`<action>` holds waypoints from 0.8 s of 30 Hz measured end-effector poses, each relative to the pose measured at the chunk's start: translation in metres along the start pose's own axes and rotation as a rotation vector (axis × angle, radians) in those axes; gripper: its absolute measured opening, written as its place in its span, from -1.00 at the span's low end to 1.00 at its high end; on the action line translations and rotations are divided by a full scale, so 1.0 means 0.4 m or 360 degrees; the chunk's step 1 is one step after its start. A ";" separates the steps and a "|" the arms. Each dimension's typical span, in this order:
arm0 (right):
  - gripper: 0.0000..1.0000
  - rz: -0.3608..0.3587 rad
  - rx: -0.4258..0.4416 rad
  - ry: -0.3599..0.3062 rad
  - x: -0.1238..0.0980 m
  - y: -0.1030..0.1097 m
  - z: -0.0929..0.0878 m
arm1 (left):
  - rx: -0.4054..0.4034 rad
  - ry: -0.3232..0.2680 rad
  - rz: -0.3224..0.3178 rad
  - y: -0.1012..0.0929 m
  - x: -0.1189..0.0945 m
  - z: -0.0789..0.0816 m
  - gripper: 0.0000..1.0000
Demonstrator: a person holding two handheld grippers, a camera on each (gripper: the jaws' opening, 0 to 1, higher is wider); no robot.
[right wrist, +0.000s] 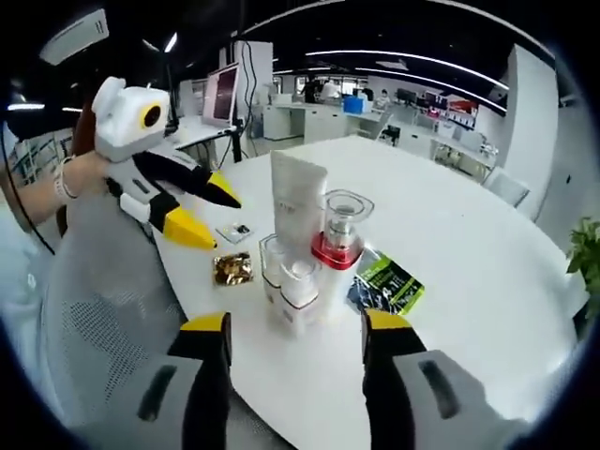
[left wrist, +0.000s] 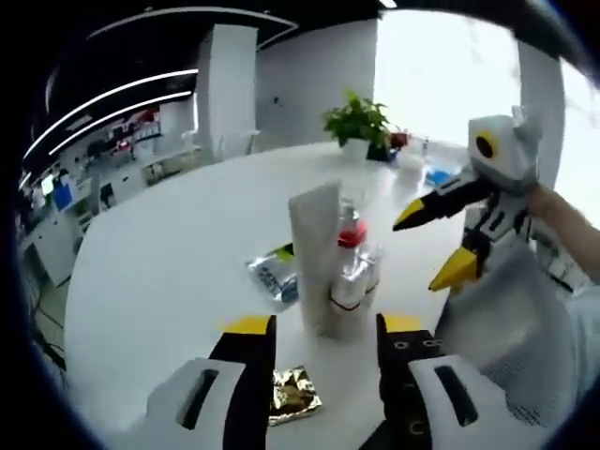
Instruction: Arrange the skincare products in the storage area until every visible bottle or jar stands upright without overlapping.
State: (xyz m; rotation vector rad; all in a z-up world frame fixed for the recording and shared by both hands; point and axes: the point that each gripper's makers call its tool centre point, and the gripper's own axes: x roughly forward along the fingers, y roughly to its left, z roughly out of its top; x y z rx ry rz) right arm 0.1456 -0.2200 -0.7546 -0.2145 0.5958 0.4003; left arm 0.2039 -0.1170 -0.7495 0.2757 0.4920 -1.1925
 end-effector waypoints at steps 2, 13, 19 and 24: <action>0.35 -0.0010 -0.0010 -0.0020 -0.009 0.001 0.013 | 0.0039 -0.0005 0.0044 0.012 -0.024 0.002 0.05; 0.76 -0.0070 -0.0038 -0.0096 -0.053 0.009 0.056 | 0.0052 -0.0071 0.0187 0.035 -0.137 0.009 0.39; 0.92 -0.0061 -0.0029 -0.0077 -0.048 0.011 0.054 | 0.0035 -0.0076 0.0213 0.036 -0.168 -0.003 0.58; 0.99 -0.0086 -0.0013 -0.0100 -0.052 0.005 0.064 | 0.0033 -0.0061 0.0210 0.050 -0.178 -0.016 0.70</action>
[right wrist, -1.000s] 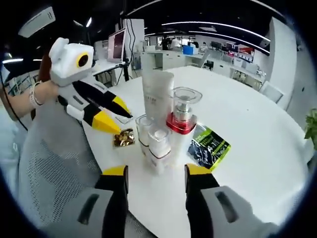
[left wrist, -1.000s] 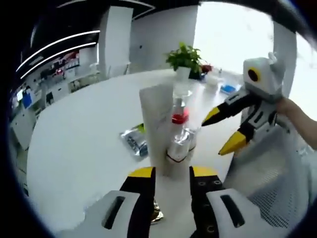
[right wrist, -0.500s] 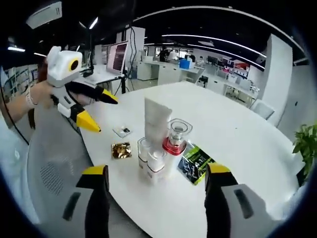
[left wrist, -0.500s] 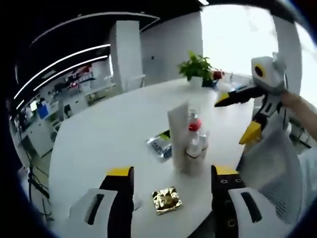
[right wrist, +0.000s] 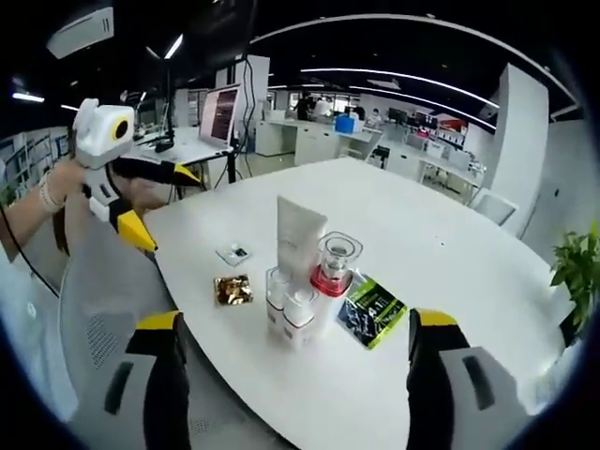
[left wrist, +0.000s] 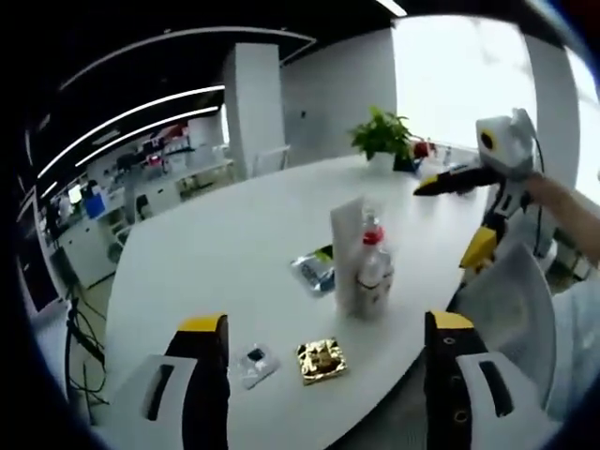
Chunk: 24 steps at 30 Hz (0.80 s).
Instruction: Arrange the skincare products in the storage area until every visible bottle or jar stands upright without overlapping.
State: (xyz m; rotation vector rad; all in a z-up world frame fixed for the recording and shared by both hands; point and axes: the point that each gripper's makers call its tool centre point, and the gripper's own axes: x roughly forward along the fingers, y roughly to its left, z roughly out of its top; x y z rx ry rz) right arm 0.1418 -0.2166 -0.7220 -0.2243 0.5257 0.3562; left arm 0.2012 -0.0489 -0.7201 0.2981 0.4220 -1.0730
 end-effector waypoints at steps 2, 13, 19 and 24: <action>0.99 0.0003 -0.0002 0.0002 0.004 0.001 0.004 | 0.0002 -0.0001 -0.0003 0.004 -0.002 -0.001 0.75; 0.99 -0.0068 0.0034 0.0039 0.043 0.008 0.028 | 0.0044 0.0033 -0.0109 0.040 -0.018 -0.018 0.95; 0.99 -0.0150 0.0062 0.0056 0.053 0.011 0.043 | 0.0056 -0.0002 -0.0166 0.074 -0.027 -0.002 0.95; 0.95 -0.0213 0.0107 0.0076 0.055 0.026 0.044 | 0.0071 0.0004 -0.0213 0.096 -0.027 -0.015 0.95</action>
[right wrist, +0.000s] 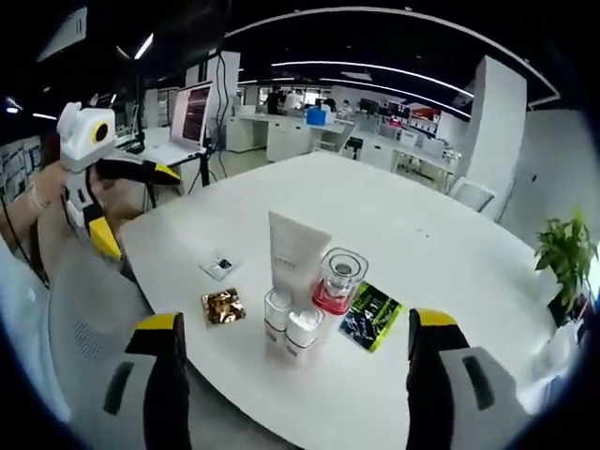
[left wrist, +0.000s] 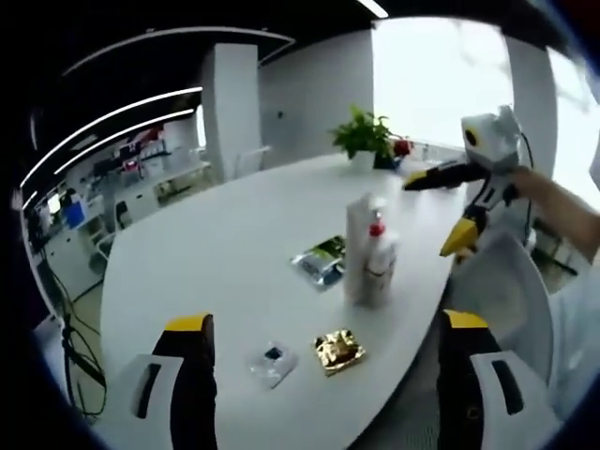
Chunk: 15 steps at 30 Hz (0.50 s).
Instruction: Arrange the skincare products in the storage area until every visible bottle or jar stands upright without overlapping.
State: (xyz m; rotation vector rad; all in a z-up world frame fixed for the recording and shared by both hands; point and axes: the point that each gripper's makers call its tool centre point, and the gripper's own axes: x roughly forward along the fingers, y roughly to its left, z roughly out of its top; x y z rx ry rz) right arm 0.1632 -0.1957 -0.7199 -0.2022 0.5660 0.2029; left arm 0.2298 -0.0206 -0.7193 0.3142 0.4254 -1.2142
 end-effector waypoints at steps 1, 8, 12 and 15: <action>0.93 -0.0016 0.0004 0.0001 -0.002 0.006 0.000 | 0.0006 0.0000 -0.0009 0.003 0.000 -0.004 0.95; 0.67 -0.0073 0.0026 0.0008 -0.004 0.024 0.002 | 0.0031 0.0009 -0.0069 0.021 0.005 -0.029 0.95; 0.50 -0.0109 0.0066 -0.0035 0.002 0.021 0.016 | 0.0061 0.0023 -0.0098 0.030 0.018 -0.048 0.95; 0.37 -0.0109 0.0066 -0.0026 0.004 0.024 0.017 | 0.0058 0.0036 -0.0125 0.032 0.034 -0.061 0.95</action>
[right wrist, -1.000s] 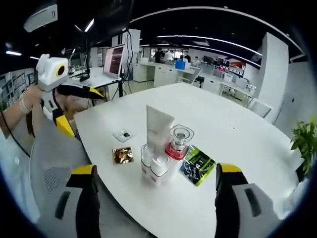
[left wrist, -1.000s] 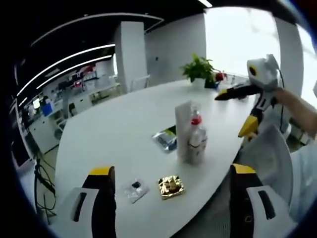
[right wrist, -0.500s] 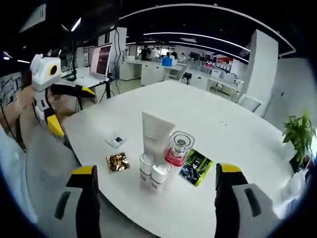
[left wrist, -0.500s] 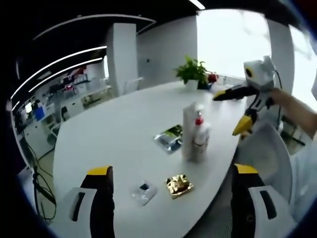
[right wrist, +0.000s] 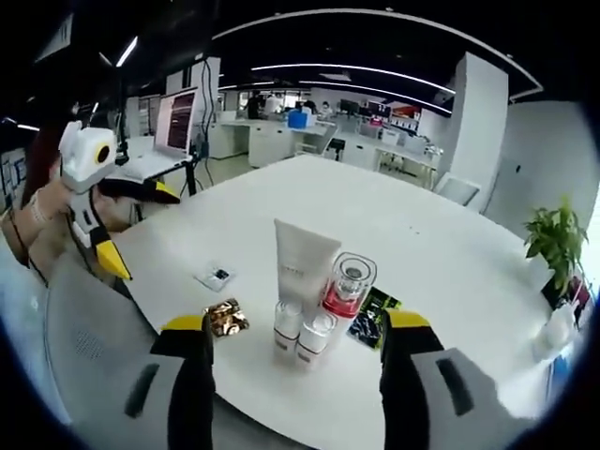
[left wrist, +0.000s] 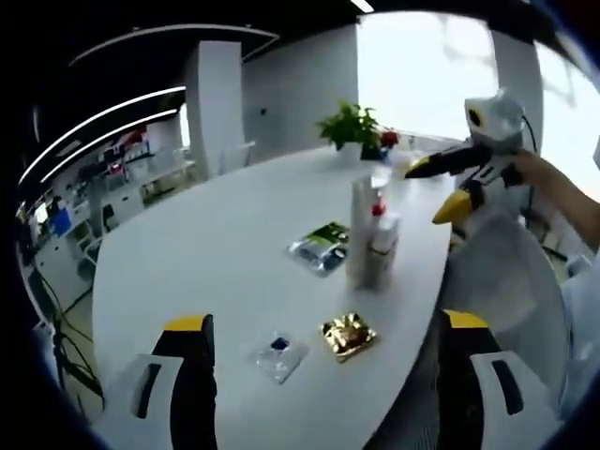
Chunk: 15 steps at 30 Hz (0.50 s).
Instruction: Arrange the skincare products in the storage area until every visible bottle or jar stands upright without overlapping.
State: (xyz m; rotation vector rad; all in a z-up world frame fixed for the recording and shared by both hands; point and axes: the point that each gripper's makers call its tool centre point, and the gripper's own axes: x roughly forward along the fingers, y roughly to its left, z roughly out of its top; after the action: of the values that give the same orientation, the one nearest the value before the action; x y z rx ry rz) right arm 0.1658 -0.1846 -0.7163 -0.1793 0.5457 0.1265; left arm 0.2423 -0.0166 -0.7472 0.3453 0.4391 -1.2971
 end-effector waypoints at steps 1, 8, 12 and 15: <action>0.32 -0.0013 0.0006 -0.0001 0.000 -0.004 0.000 | -0.0011 -0.0001 -0.0025 0.000 0.011 -0.003 0.95; 0.14 -0.0037 0.0039 0.0068 -0.010 -0.039 -0.034 | 0.0054 0.0065 -0.0116 -0.016 0.071 -0.011 0.94; 0.02 -0.0017 0.0091 0.0101 -0.016 -0.067 -0.062 | 0.0072 0.0099 -0.0160 -0.024 0.102 -0.017 0.91; -0.05 -0.0013 0.0098 0.0146 -0.012 -0.095 -0.088 | 0.0081 0.0125 -0.0167 -0.023 0.120 -0.020 0.90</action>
State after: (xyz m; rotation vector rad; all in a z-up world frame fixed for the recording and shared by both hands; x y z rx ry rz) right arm 0.1503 -0.2294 -0.7383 -0.1277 0.6396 0.0939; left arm 0.2425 -0.0555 -0.7781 0.4217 0.4964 -1.4022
